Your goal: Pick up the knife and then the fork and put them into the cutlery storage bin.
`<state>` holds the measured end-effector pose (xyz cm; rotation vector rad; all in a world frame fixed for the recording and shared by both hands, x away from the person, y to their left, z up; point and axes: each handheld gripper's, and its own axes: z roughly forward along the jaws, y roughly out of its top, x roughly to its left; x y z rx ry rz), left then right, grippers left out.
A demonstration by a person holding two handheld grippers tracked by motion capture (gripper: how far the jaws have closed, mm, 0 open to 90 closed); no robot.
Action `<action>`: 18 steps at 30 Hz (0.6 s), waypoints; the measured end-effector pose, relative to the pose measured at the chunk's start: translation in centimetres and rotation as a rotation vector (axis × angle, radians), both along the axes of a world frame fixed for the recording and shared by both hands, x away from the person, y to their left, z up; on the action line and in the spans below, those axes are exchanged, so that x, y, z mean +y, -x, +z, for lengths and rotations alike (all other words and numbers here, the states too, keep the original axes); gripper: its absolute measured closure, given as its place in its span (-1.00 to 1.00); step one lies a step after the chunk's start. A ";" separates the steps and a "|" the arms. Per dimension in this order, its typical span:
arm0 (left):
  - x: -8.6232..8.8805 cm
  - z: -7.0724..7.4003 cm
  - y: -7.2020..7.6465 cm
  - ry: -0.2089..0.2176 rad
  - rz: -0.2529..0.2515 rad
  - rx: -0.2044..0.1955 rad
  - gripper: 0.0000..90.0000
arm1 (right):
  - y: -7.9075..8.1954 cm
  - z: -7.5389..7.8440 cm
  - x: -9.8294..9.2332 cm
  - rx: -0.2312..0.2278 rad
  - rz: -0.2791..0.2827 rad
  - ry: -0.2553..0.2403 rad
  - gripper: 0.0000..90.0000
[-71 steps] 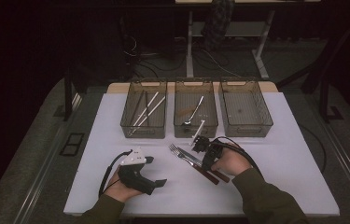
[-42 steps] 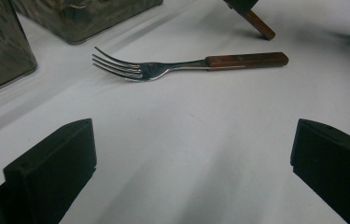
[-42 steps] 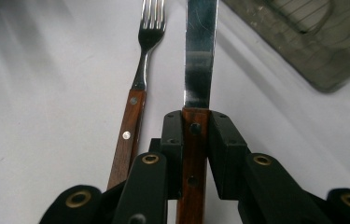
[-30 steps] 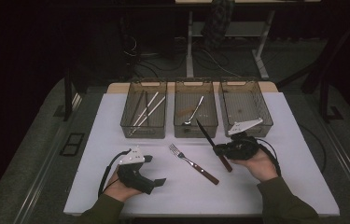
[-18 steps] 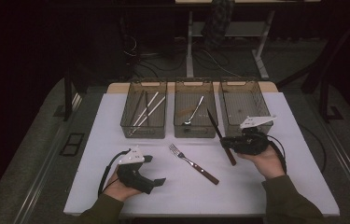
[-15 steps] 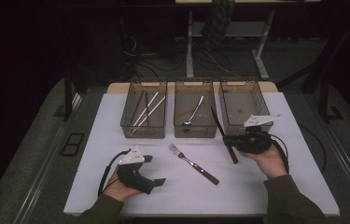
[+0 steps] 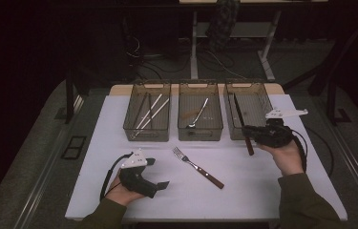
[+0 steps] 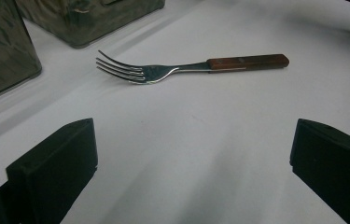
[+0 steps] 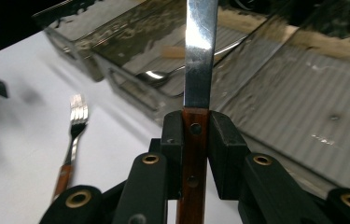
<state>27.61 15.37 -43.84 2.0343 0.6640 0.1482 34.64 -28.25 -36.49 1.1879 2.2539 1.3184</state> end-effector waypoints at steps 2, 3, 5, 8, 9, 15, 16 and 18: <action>0.1 0.0 0.0 -0.001 0.002 -0.001 -1.00 | -0.4 0.4 -0.3 -0.005 -0.014 -0.009 0.71; 0.1 0.0 0.0 0.000 0.004 -0.001 -1.00 | -0.6 0.7 -0.5 -0.009 -0.021 -0.007 0.71; 0.2 0.0 0.0 0.002 0.006 -0.003 -1.00 | -1.0 1.4 -0.7 -0.017 -0.037 -0.009 0.71; 0.4 0.0 -0.1 0.004 0.007 -0.004 -1.00 | -1.7 2.3 -1.0 -0.031 -0.061 -0.003 0.71; 0.4 0.0 -0.1 0.010 0.009 -0.004 -1.00 | -2.0 2.6 -1.1 -0.035 -0.070 -0.002 0.71; 0.5 0.0 -0.1 0.013 0.005 -0.002 -1.00 | -3.8 4.0 -1.7 -0.056 -0.133 0.016 0.71; 0.5 0.0 -0.1 0.013 0.004 -0.002 -1.00 | -4.1 4.2 -1.8 -0.060 -0.144 0.020 0.71; 0.5 0.0 -0.1 0.011 0.001 -0.002 -1.00 | -4.8 4.4 -2.0 -0.065 -0.169 0.024 0.71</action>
